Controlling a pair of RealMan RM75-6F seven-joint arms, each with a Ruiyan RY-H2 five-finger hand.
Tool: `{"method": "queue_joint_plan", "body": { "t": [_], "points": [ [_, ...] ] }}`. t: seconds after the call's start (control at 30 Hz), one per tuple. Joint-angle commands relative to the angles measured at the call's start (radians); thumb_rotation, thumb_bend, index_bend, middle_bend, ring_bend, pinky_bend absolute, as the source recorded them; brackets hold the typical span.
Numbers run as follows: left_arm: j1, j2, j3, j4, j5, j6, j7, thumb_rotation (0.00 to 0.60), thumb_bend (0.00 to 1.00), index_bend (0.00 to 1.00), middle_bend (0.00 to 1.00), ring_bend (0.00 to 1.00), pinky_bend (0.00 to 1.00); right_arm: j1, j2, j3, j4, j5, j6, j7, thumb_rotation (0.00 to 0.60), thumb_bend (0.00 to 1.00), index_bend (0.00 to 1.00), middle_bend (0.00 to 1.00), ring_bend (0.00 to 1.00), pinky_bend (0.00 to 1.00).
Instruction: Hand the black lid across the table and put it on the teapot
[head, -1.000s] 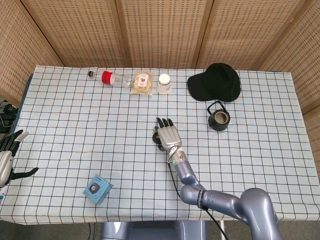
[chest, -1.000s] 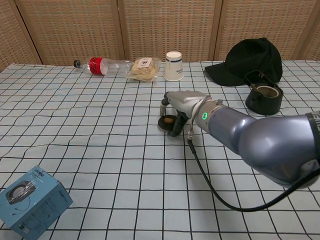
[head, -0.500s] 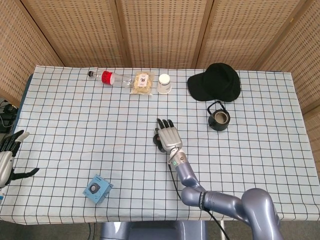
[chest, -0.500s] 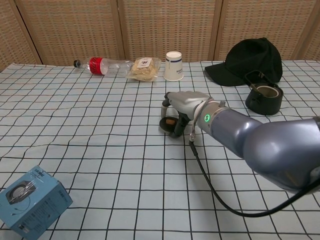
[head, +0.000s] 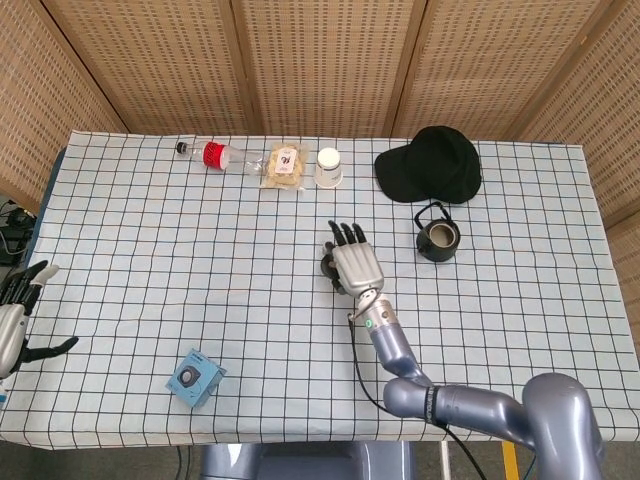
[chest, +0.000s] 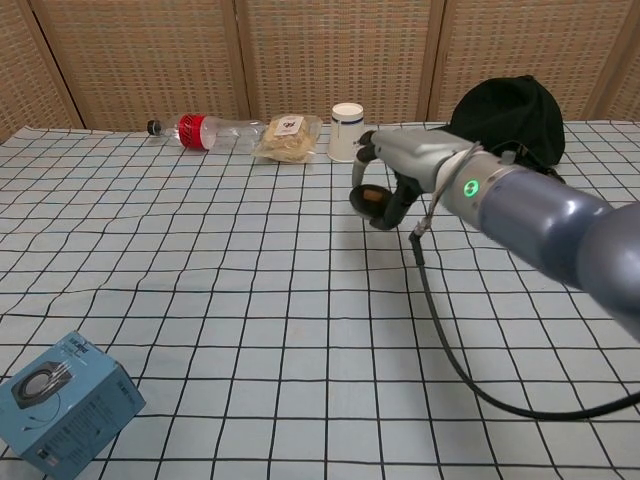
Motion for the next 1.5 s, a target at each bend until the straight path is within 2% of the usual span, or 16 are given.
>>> {"method": "queue_joint_plan", "body": {
  "t": [0.03, 0.2, 0.43, 0.83, 1.5],
  "points": [
    [0.002, -0.002, 0.003, -0.006, 0.006, 0.004, 0.014, 0.600, 0.09, 0.00, 0.00, 0.00, 0.00, -0.048, 0.093, -0.001, -0.080, -0.011, 0.045, -0.004, 0.600, 0.49, 0.42, 0.07, 0.00, 0.00],
    [0.011, -0.006, 0.001, -0.023, 0.017, 0.028, 0.044, 0.600, 0.09, 0.00, 0.00, 0.00, 0.00, -0.105, 0.204, -0.002, -0.094, -0.011, 0.054, 0.049, 0.600, 0.48, 0.41, 0.07, 0.00, 0.00],
    [0.019, -0.014, 0.001, -0.034, 0.027, 0.049, 0.076, 0.600, 0.09, 0.00, 0.00, 0.00, 0.00, -0.150, 0.254, -0.010, -0.020, -0.014, 0.014, 0.152, 0.600, 0.49, 0.41, 0.07, 0.00, 0.00],
    [0.012, -0.029, 0.000, -0.037, 0.022, 0.031, 0.117, 0.600, 0.09, 0.00, 0.00, 0.00, 0.00, -0.158, 0.194, -0.007, 0.264, -0.009, -0.111, 0.317, 0.600, 0.49, 0.41, 0.07, 0.00, 0.00],
    [-0.002, -0.034, -0.001, -0.033, -0.005, -0.015, 0.137, 0.600, 0.09, 0.00, 0.00, 0.00, 0.00, -0.136, 0.110, 0.000, 0.453, -0.048, -0.190, 0.390, 0.600, 0.48, 0.41, 0.08, 0.00, 0.00]
  ]
}}
